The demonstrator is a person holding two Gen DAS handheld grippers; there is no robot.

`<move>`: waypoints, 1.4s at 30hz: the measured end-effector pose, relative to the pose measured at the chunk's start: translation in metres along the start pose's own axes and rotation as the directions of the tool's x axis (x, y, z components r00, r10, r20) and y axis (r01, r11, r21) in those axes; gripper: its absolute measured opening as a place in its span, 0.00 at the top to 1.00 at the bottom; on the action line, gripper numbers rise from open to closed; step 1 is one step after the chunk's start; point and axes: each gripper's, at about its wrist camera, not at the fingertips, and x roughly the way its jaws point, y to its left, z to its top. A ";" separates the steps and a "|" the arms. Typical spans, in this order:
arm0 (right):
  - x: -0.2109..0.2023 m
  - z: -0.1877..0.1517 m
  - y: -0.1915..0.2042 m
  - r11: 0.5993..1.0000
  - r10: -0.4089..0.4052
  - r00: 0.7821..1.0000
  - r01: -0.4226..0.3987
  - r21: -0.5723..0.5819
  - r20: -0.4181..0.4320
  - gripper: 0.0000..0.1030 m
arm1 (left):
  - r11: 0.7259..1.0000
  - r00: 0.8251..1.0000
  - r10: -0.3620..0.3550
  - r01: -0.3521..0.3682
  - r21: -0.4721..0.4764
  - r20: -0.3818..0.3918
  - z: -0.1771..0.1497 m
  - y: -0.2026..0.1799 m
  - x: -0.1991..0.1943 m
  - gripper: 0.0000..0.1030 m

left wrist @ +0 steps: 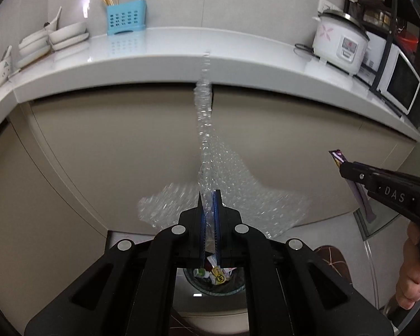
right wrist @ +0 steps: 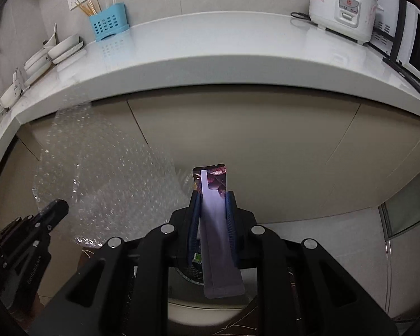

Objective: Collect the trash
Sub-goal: 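Carry the bubble wrap and purple wrapper down over the wastebasket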

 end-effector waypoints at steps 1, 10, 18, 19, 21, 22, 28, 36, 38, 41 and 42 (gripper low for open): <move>0.004 -0.002 0.001 1.000 0.004 1.000 -0.004 -0.003 -0.004 0.83 | 1.000 1.000 0.004 -0.004 0.002 -0.005 -0.002 0.000 0.005 0.96; 0.052 -0.016 -0.003 1.000 0.005 0.998 -0.005 -0.004 -0.070 0.83 | 1.000 0.997 -0.001 0.001 -0.011 -0.072 -0.014 -0.002 0.063 0.96; 0.114 -0.030 -0.007 1.000 0.005 0.985 -0.004 0.009 -0.173 0.83 | 0.999 0.990 -0.018 0.013 -0.034 -0.143 -0.031 0.000 0.121 0.96; 0.120 -0.032 -0.006 1.000 0.007 0.983 -0.005 0.012 -0.181 0.83 | 0.999 0.988 -0.017 0.012 -0.033 -0.156 -0.034 0.000 0.130 0.96; 0.133 -0.035 -0.006 1.000 0.010 0.980 -0.007 0.018 -0.197 0.83 | 0.999 0.984 -0.019 0.013 -0.037 -0.177 -0.038 -0.003 0.149 0.96; 0.139 -0.037 -0.006 1.000 0.011 0.979 -0.007 0.020 -0.203 0.83 | 0.999 0.982 -0.020 0.013 -0.036 -0.186 -0.043 -0.004 0.157 0.96; 0.177 -0.054 -0.002 1.000 0.019 0.973 -0.018 0.008 -0.229 0.83 | 1.000 0.969 -0.012 0.004 -0.030 -0.245 -0.072 -0.008 0.204 0.96; 0.239 -0.089 0.009 0.999 -0.025 0.967 0.016 -0.034 -0.254 0.83 | 0.999 0.953 -0.015 0.026 0.031 -0.302 -0.132 -0.015 0.263 0.96; 0.252 -0.098 0.012 0.999 -0.030 0.962 0.020 -0.037 -0.272 0.83 | 0.999 0.946 -0.013 0.029 0.042 -0.323 -0.139 -0.015 0.276 0.96; 0.272 -0.110 0.007 0.999 -0.026 0.954 0.019 -0.028 -0.299 0.83 | 0.998 0.937 -0.027 0.045 0.045 -0.348 -0.147 -0.016 0.288 0.96; 0.278 -0.113 0.008 0.999 -0.029 0.951 0.021 -0.030 -0.307 0.83 | 0.997 0.934 -0.033 0.053 0.047 -0.357 -0.150 -0.015 0.290 0.96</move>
